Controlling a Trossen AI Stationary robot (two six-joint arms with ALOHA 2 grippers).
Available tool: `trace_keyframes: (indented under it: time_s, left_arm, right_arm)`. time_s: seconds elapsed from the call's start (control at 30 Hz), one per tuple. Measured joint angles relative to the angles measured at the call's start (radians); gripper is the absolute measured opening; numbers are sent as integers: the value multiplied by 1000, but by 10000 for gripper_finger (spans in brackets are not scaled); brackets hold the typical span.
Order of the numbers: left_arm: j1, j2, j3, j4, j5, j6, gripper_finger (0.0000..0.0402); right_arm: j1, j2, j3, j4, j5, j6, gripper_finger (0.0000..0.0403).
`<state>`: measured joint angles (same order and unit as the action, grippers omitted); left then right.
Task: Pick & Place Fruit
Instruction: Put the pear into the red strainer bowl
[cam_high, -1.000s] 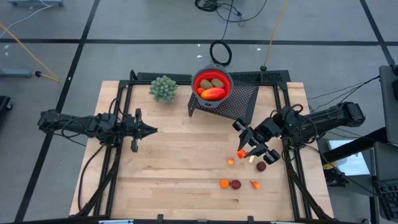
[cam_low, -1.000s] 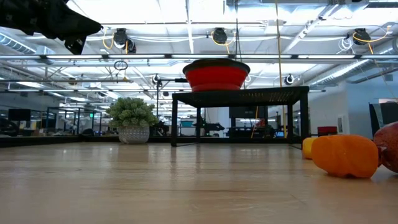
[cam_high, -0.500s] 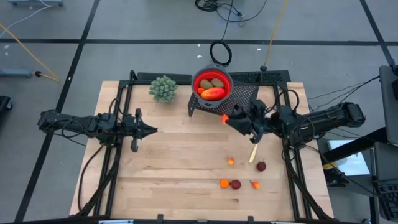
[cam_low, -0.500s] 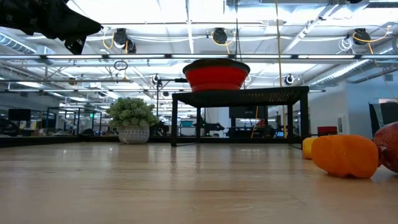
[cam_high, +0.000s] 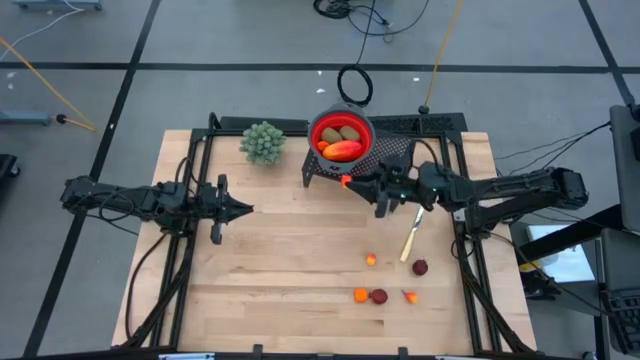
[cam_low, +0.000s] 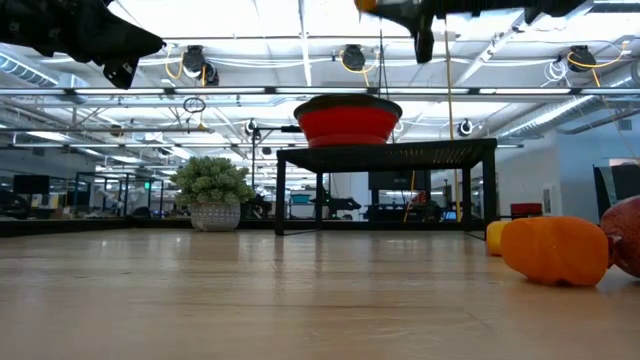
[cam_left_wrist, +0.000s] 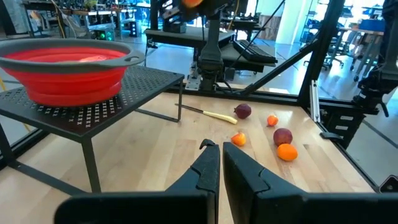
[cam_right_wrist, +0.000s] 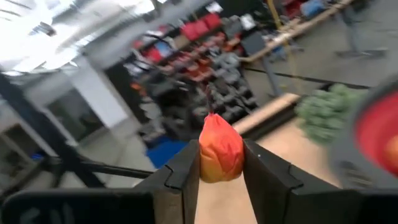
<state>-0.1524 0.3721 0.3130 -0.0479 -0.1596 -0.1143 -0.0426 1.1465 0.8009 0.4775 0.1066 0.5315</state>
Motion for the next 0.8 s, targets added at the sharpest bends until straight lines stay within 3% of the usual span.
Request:
trace_keyframes:
  time_s: [0.2,0.5,0.8]
  left_arm:
    - [0,0,0,0,0,-2,21]
    - [0,1,0,0,0,0,21]
    - [0,1,0,0,0,0,21]
  right_arm:
    - [-107,0,31,-154,-2,-55,102]
    - [-239,2,209,-482,-3,-232,102]
    - [-345,70,312,-574,-6,-380,102]
